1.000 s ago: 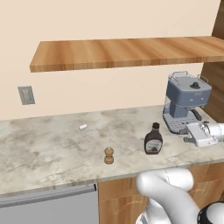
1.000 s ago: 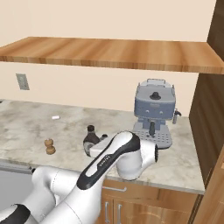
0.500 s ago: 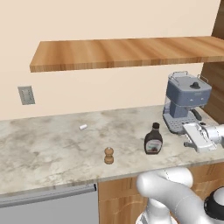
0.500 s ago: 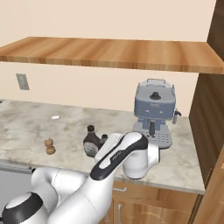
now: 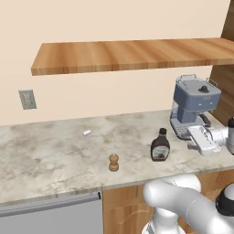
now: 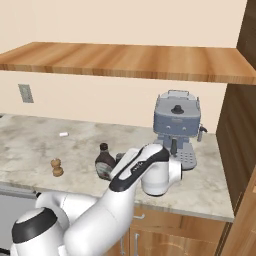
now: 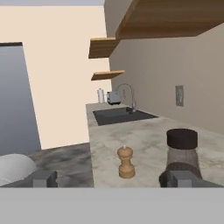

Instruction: There are various items on the counter. Only move the condiments/shakers into the cabinet.

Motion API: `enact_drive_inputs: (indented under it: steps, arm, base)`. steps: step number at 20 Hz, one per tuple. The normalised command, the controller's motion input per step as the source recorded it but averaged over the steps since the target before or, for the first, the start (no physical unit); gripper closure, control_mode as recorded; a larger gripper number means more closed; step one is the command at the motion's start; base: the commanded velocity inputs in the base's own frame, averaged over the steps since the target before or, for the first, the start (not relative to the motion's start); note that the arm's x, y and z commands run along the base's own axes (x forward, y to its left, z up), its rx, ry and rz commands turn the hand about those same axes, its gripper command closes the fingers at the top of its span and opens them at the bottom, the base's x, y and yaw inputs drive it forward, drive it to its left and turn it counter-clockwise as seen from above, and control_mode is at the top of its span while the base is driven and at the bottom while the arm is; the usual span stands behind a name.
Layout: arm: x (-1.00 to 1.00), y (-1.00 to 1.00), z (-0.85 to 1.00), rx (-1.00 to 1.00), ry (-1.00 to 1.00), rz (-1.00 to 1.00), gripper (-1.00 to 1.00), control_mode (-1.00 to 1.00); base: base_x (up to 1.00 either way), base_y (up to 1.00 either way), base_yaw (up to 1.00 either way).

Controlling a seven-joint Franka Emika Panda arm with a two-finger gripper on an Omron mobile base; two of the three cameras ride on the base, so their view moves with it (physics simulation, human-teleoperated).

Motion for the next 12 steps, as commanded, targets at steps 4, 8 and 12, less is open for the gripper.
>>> enact_drive_inputs:
  steps: [4,8,12]
  arm:
    - [0.29,0.00,-0.07,0.00,0.00,-0.03,-1.00,-1.00]
    - [0.24,0.06,-0.03,-0.01,0.00,-0.02,-1.00,-1.00]
    - [0.18,0.19,-0.01,-0.03,0.00,-0.02,-1.00,-1.00]
  base:
    - [0.00,0.00,0.00]
    - [0.00,0.00,0.00]
    - [0.00,0.00,0.00]
